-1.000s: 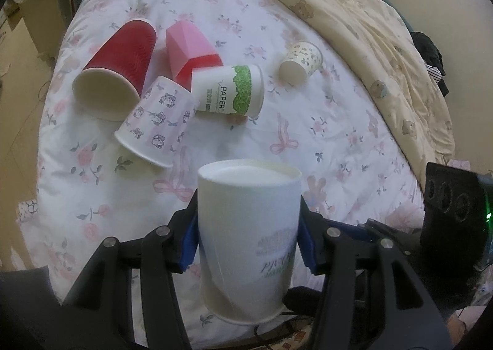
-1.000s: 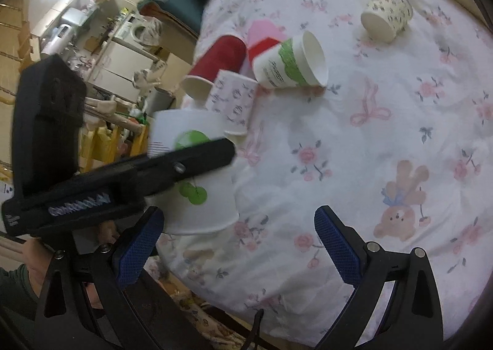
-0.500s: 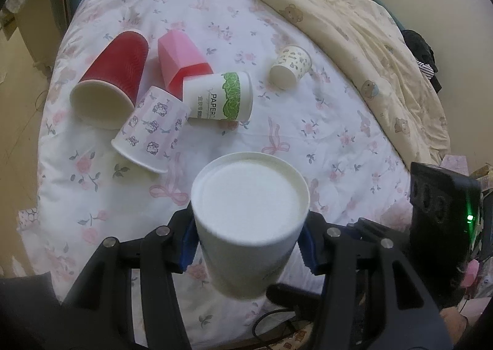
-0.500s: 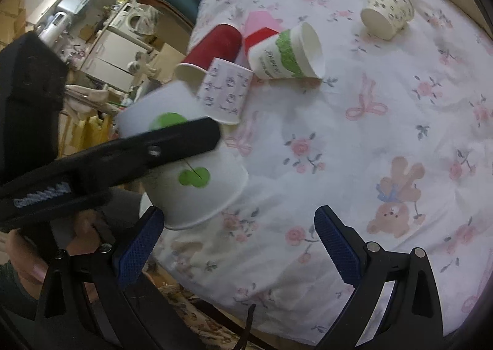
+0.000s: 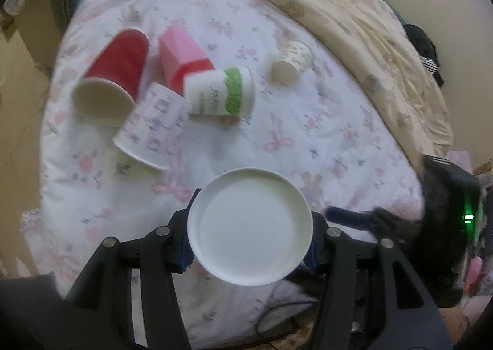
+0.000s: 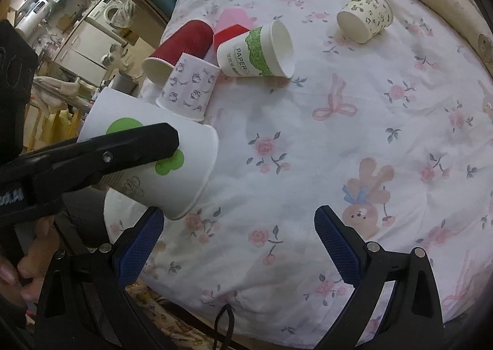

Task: Flip cup upside down
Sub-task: 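Lower the cup rim-down onto the bed and open the left tool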

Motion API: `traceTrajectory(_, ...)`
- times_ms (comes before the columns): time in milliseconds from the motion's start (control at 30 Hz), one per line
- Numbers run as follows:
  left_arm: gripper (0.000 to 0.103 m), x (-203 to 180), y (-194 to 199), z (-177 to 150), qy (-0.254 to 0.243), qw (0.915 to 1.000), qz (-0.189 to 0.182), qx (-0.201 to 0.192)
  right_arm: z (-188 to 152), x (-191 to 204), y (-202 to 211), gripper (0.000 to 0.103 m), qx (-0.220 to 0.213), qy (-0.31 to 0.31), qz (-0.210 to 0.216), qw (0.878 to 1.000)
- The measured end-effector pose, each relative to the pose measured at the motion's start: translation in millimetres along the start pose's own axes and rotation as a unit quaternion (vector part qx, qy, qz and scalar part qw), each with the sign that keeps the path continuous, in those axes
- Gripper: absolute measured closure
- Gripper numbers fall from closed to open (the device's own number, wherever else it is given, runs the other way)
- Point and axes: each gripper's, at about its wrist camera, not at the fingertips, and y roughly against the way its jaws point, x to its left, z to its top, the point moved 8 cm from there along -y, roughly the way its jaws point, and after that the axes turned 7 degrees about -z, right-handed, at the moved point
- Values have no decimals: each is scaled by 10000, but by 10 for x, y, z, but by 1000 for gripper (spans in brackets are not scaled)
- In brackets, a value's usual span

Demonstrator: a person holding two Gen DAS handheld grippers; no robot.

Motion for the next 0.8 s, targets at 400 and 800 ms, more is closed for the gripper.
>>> traceTrajectory(400, 53, 46, -541, 418, 124, 9947, 1007, -195, 220, -1142, 852, 3, -1365, -1897, -579, 9706)
traceTrajectory(800, 51, 69, -1151, 403, 324, 9928, 1151, 63, 191, -1347, 1032, 3, -1604, -2323, -340, 9587)
